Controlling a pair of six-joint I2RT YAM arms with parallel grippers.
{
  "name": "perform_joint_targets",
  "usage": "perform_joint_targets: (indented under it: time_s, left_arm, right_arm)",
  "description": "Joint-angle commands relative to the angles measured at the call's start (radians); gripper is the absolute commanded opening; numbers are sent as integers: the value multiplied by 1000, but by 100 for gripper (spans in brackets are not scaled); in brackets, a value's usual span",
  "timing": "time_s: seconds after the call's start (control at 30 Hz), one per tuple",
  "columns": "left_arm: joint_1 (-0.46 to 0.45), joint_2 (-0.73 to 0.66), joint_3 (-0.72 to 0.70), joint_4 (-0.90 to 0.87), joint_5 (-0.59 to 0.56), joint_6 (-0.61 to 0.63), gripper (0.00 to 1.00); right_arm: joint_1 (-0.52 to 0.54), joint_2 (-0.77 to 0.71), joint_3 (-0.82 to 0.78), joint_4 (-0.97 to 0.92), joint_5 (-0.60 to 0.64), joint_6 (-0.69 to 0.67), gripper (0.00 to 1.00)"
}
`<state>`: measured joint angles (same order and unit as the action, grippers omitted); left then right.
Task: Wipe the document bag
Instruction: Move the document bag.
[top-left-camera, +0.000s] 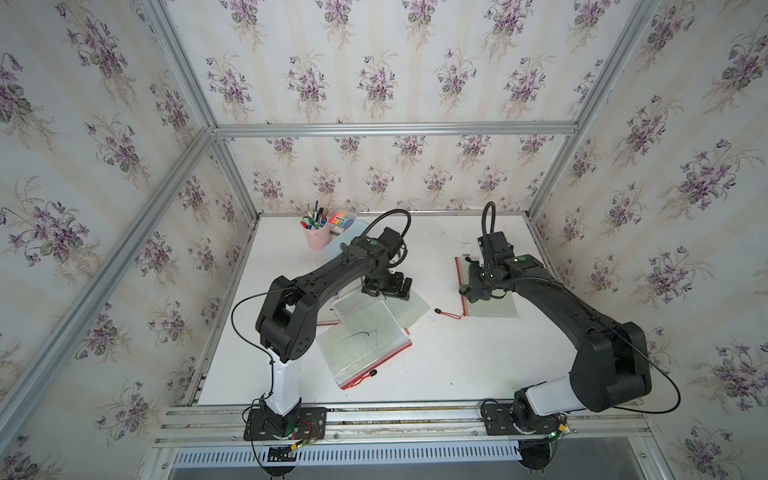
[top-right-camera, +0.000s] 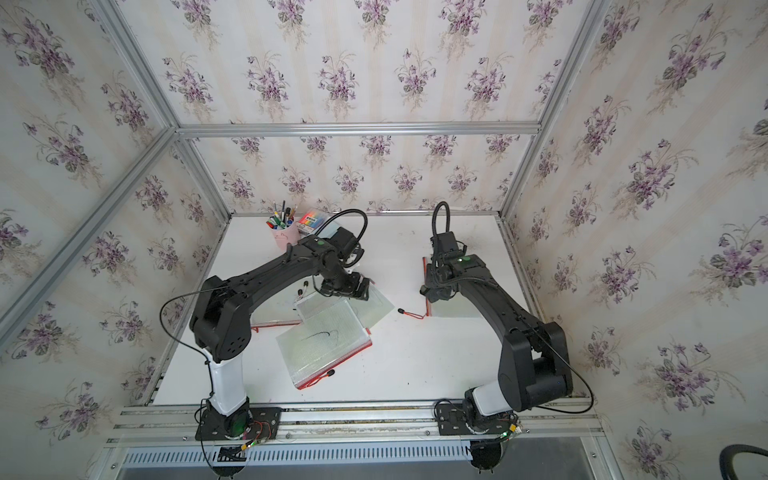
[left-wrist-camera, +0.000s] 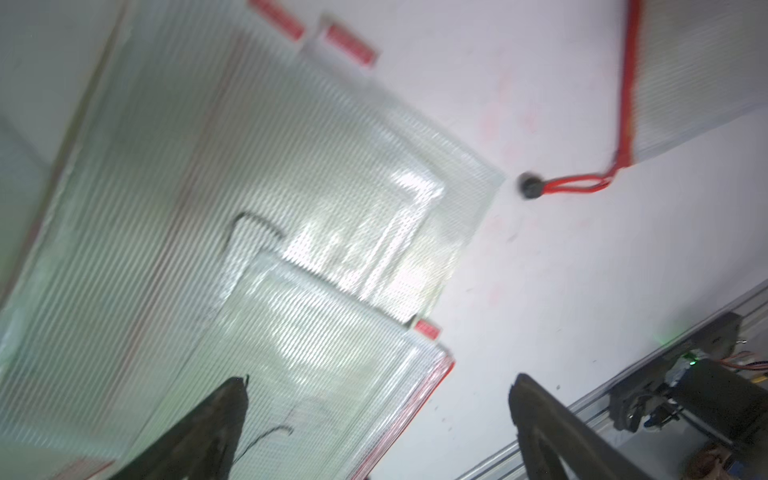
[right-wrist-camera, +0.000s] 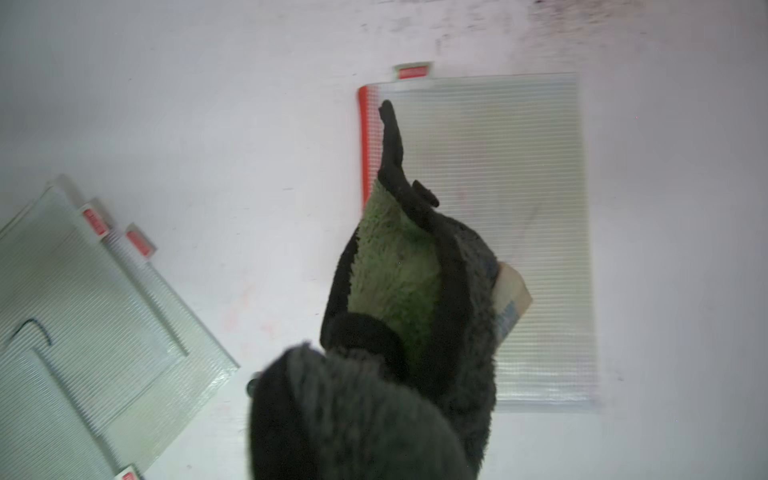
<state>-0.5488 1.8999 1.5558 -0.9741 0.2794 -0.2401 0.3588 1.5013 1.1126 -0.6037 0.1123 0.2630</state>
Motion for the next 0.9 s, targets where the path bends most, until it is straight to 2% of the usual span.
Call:
perform_joint_targets:
  time_s: [0.0,0.13,0.33,0.67,0.77,0.87]
  left_arm:
    - [57,-80,-115,-37,-49,114,97]
    - [127,-145,-231,-17,-41,189,93]
    - [161,-99,-301,55,38,250,89]
    - [161,15,-286,138,3,291,89]
    - [160,39,-292,133,31,302,82]
    - [159,57,-303,128,37,299,70]
  right_arm:
    - [134,54,15,33,-34,47,10]
    - [327,132,10,94,-95,125,10]
    - [466,317,74,142,-154,134,10]
    - [499,449,50,190,-168,139,10]
    - [500,470,51,202,-180,155,10]
    - [504,488,62,211,-190,170,10]
